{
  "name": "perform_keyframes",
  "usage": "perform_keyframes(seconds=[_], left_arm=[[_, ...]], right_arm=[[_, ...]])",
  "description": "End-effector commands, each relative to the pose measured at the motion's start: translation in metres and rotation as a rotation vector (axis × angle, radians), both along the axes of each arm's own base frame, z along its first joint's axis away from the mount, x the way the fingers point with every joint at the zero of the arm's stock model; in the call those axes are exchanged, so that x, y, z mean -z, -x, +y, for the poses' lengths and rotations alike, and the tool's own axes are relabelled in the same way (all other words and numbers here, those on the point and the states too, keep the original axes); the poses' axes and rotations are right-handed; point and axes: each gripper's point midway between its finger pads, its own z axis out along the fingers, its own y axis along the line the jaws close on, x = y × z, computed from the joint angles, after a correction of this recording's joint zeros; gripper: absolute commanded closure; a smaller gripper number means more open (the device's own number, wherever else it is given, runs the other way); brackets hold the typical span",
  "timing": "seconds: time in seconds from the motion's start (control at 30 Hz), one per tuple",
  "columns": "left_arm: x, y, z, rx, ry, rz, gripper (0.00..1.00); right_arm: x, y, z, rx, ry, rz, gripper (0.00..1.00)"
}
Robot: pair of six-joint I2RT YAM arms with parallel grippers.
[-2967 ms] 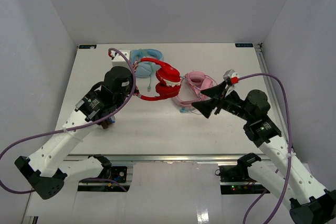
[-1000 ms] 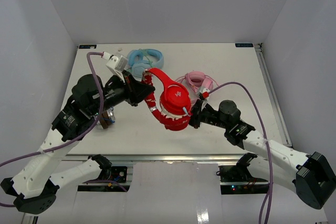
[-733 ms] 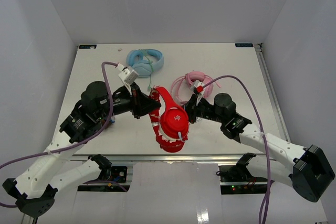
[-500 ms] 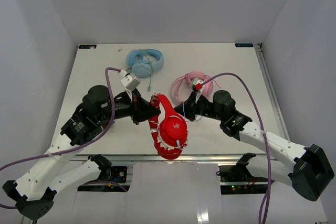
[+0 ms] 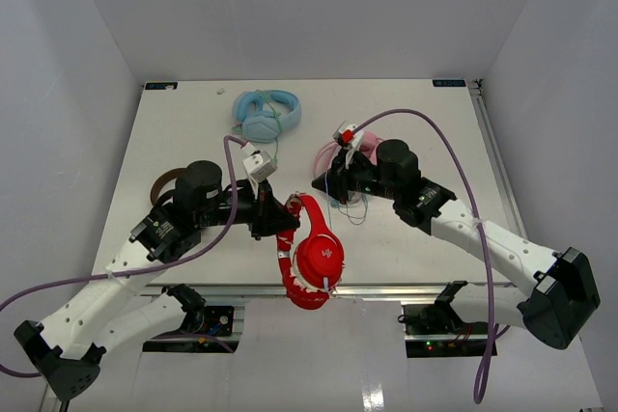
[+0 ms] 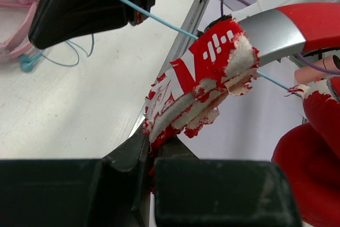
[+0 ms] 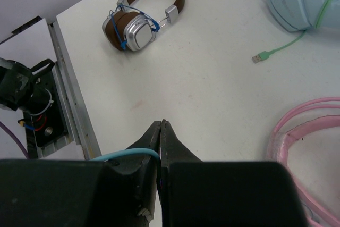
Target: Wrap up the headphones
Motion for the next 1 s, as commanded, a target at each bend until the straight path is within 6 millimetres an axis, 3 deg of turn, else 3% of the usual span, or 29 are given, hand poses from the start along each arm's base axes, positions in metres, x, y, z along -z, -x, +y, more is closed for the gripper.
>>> perform_keyframes(seconds=[0.0, 0.03, 0.1, 0.3, 0.7, 0.97], left_arm=[[0.015, -0.014, -0.003, -0.031, -0.051, -0.012, 1.00], [0.021, -0.018, -0.002, -0.049, -0.075, -0.011, 1.00], [0.039, -0.047, 0.009, -0.193, -0.181, -0.021, 1.00], [0.075, -0.086, 0.032, -0.380, -0.397, -0.023, 1.00], [0.101, -0.127, 0.051, -0.538, -0.608, -0.046, 1.00], [0.115, -0.148, 0.066, -0.682, -0.710, -0.019, 1.00]], right_arm=[[-0.018, -0.019, -0.005, 0.071, 0.080, -0.028, 0.92], [-0.020, -0.021, -0.007, 0.086, 0.092, -0.029, 0.92], [-0.024, -0.026, -0.013, 0.129, 0.120, -0.031, 0.92], [-0.036, -0.019, -0.018, 0.121, 0.128, -0.022, 0.92], [-0.028, -0.016, -0.010, 0.069, 0.171, 0.035, 0.92], [-0.031, 0.000, -0.001, -0.006, 0.140, 0.065, 0.92]])
